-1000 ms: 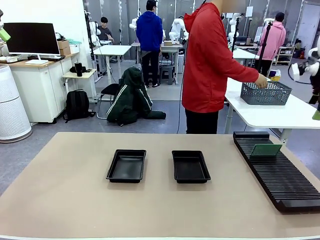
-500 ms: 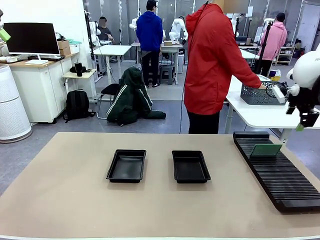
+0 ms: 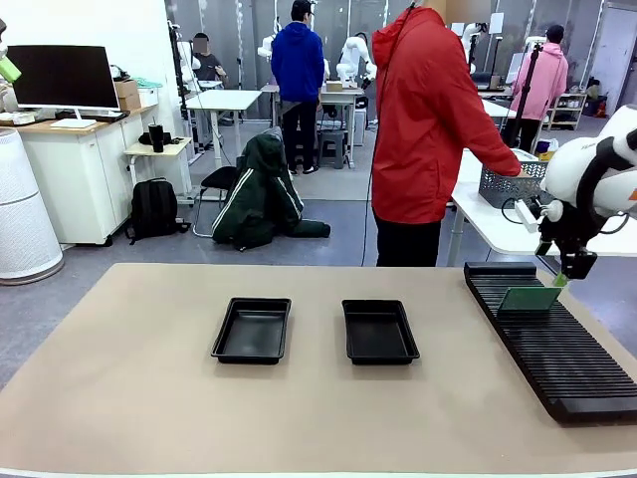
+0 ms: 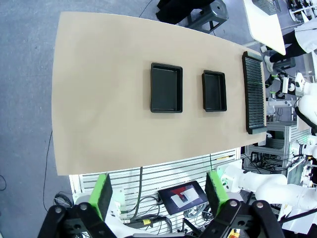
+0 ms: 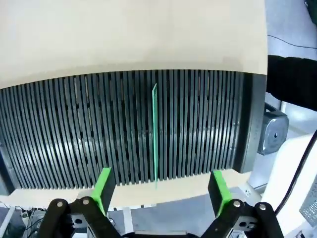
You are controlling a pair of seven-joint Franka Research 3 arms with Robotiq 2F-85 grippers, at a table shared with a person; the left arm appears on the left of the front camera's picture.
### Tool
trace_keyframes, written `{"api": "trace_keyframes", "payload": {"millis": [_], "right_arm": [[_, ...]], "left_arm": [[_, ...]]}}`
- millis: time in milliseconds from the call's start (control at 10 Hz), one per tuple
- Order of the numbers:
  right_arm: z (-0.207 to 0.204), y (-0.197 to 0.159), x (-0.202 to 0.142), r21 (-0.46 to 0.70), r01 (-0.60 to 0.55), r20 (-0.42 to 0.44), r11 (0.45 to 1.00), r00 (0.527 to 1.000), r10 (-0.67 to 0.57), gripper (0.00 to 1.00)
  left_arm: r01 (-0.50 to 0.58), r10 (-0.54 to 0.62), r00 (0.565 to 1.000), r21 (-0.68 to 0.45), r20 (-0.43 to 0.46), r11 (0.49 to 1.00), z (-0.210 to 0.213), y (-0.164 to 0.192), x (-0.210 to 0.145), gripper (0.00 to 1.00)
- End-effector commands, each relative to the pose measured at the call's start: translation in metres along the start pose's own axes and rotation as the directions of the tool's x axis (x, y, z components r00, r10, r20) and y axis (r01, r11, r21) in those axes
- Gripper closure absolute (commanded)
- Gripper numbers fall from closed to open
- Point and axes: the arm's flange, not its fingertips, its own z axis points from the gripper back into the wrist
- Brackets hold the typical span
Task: Inspect and transfer BCBs to ESD trays.
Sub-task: Pick up the Blank PCB from the PCB Rack and place it in the left ESD tray.
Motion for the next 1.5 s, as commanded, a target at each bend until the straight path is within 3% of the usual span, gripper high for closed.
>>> {"api": "trace_keyframes", "payload": {"millis": [0,700,1400], "right_arm": [[-0.010,-0.007,-0.006,-0.018,-0.022,0.033,1.000,0.999,0.023,0.00],[-0.056,-0.008,-0.008,0.018,-0.015,0.059,1.000,0.998,0.014,0.00],[-0.054,-0.005,-0.002,0.049,0.003,0.021,0.999,1.000,-0.004,0.00]], "left_arm": [[-0.004,0.004,1.000,-0.001,0.000,1.000,-0.001,0.001,-0.001,0.00],[-0.004,0.004,1.000,-0.001,0.000,1.000,-0.001,0.001,-0.001,0.00],[-0.004,0.004,1.000,-0.001,0.000,1.000,-0.001,0.001,-0.001,0.00]]}}
